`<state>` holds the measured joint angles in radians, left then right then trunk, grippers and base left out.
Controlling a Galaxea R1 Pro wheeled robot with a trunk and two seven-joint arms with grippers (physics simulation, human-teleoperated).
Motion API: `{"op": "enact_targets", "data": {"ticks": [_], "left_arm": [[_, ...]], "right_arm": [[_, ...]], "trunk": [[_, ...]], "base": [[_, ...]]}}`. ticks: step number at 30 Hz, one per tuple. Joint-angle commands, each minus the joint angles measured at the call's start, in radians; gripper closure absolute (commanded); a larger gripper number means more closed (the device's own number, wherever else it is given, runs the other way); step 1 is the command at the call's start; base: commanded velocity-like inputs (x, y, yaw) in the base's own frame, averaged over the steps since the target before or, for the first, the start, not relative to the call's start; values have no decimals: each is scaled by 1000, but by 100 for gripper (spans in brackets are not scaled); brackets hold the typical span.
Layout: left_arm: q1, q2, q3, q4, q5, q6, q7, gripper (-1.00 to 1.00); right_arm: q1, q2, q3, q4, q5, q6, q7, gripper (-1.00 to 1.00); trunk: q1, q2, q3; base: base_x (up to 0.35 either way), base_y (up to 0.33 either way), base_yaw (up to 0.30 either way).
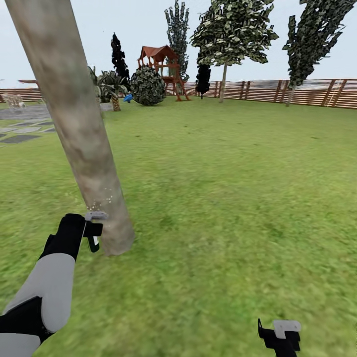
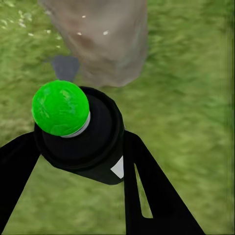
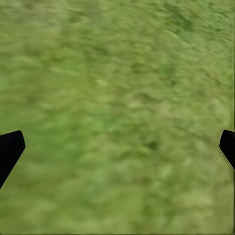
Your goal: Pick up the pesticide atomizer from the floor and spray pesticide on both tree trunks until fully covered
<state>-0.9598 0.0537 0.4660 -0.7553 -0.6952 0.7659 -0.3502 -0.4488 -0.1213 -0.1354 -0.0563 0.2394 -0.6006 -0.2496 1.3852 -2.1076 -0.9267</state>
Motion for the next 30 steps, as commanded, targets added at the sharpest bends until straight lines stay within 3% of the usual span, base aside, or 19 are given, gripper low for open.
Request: {"op": "enact_targets", "data": {"ticks": [1, 5, 6, 8, 11, 14, 15, 17, 19, 23, 30], "left_arm": [[0, -3, 3, 4, -9, 1, -10, 100], [9, -25, 6, 6, -9, -1, -10, 100], [13, -20, 9, 2, -11, -2, -10, 100], [20, 6, 29, 1, -12, -3, -9, 100], [45, 75, 75, 1, -12, -6, -10, 100], [63, 92, 111, 1, -11, -9, -9, 100], [65, 87, 113, 5, -10, -10, -9, 100], [77, 36, 111, 15, -9, -12, -9, 100], [79, 10, 109, 12, -10, -15, -9, 100], [79, 7, 107, 7, -9, -16, -9, 100], [79, 8, 104, 4, -10, -16, -9, 100]], "right_arm": [[-1, 0, -7, 1, 11, -2, -4, -100], [-1, 0, -7, 1, 11, -2, -4, -100], [-1, 0, -7, 1, 11, -2, -4, -100], [-1, 0, -7, 1, 11, -2, -4, -100], [-1, 0, -7, 1, 11, -2, -4, -100], [-1, 0, -7, 1, 11, -2, -4, -100], [-1, 0, -7, 1, 11, -2, -4, -100], [-1, 0, -7, 1, 11, -2, -4, -100], [-1, 0, -7, 1, 11, -2, -4, -100], [-1, 0, -7, 1, 11, -2, -4, -100], [-1, 0, -7, 1, 11, -2, -4, -100]], "trunk": [[0, 0, -1], [0, 0, -1], [0, 0, -1], [0, 0, -1], [0, 0, -1], [0, 0, -1], [0, 0, -1], [0, 0, -1], [0, 0, -1], [0, 0, -1], [0, 0, -1]], "base": [[110, -259, 3], [100, -263, 5], [94, -265, 160], [94, -266, 238], [111, -266, 270], [145, -265, 276], [159, -263, 277], [162, -262, 277], [163, -262, 277], [178, -251, 256], [225, -212, 33]]}}
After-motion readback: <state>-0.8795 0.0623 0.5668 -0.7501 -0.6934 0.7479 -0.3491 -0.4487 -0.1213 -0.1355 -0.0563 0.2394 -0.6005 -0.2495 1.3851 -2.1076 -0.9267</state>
